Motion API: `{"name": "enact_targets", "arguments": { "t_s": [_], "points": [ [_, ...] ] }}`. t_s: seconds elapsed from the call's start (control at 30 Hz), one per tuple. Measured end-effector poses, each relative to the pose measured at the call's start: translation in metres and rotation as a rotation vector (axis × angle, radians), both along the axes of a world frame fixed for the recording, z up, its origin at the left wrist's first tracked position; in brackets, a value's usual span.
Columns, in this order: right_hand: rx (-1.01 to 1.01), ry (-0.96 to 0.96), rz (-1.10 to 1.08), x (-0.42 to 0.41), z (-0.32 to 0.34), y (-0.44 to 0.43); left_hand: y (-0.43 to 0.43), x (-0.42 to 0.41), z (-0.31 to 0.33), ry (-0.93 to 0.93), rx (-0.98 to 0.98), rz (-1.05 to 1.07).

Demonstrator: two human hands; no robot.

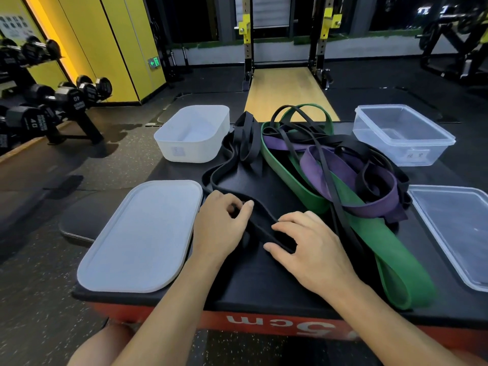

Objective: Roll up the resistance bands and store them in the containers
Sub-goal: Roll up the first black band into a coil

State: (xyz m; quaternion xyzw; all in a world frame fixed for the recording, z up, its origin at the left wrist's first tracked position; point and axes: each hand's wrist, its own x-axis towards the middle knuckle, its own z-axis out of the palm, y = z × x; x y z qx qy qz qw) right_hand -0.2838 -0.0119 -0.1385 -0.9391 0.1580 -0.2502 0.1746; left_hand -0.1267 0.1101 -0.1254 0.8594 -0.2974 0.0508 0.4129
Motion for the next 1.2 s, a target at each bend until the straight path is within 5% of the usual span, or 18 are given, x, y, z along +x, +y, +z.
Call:
{"name": "enact_targets", "arguments": {
  "t_s": [0.67,0.77,0.93,1.1,1.2],
  "points": [
    [0.244,0.135,0.348,-0.009,0.011,0.002,0.003,0.007,-0.003,0.094,-0.293,0.052],
    [0.265,0.100,0.381,-0.008,0.008,0.000,0.004,0.013,-0.004,0.219,-0.371,0.002],
    [0.245,0.057,0.396,-0.005,0.005,-0.002,0.004,0.012,-0.009,0.160,-0.123,-0.108],
    [0.328,0.028,0.366,-0.005,0.003,-0.005,0.007,0.011,-0.004,0.114,-0.200,-0.051],
    [0.308,-0.003,0.329,-0.002,0.004,-0.006,0.006,0.008,-0.003,0.065,-0.021,0.013]
  ]
}}
